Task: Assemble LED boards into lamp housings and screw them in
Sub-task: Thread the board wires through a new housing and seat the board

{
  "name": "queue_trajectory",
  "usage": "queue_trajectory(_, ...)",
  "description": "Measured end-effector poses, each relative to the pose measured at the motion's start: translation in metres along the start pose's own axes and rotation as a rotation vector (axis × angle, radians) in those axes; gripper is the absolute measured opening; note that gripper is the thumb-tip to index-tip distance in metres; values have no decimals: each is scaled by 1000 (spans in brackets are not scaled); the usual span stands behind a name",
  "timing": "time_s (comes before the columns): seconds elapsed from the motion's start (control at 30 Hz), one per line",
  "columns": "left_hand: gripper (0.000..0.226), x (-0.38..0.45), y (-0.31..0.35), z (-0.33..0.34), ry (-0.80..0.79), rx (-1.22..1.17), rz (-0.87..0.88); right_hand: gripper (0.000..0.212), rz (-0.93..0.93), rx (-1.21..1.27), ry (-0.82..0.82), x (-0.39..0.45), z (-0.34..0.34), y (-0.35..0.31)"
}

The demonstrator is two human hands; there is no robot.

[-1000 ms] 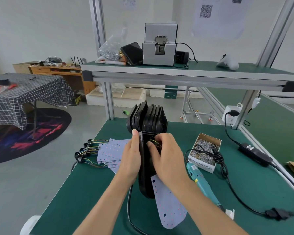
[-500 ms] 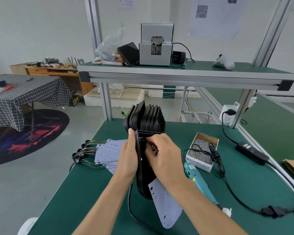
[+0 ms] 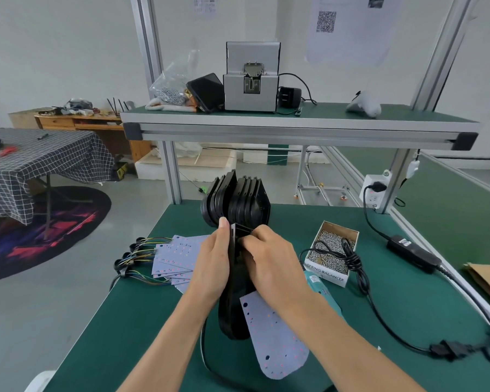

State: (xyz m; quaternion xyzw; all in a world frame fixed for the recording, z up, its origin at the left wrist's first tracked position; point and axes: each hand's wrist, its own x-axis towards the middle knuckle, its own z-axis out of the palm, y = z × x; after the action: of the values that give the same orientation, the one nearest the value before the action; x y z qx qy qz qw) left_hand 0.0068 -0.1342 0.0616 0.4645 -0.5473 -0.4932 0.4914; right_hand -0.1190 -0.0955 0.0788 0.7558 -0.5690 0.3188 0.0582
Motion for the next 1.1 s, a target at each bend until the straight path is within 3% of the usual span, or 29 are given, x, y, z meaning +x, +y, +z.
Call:
queue_trajectory(0.2, 93, -4, 3, 3, 5, -17, 59, 9, 163, 267, 210, 0, 5, 5)
queue_trajectory(0.37, 61, 2, 0, 1, 26, -96, 19, 15, 136, 473, 209, -6, 4, 10)
queue_trajectory(0.43, 63, 3, 1, 1, 21, -68, 31, 22, 130, 469, 205, -6, 2, 16)
queue_trajectory(0.63, 84, -5, 5, 8, -4, -62, 72, 16, 99, 411, 240, -5, -1, 13)
queue_trajectory(0.77, 82, -8, 6, 14, 3, -11, 140, 12, 181, 311, 157, -9, 7, 11)
queue_trajectory(0.83, 80, -9, 5, 16, -6, -36, 146, 11, 223, 253, 215, -12, 8, 9)
queue_trajectory(0.93, 85, -9, 7, 19, 11, -91, 106, 10, 269, 260, 320, -16, 4, 10)
queue_trajectory(1.1, 87, -5, 9, 20, -6, -76, 144, 16, 165, 410, 240, -18, -1, 9)
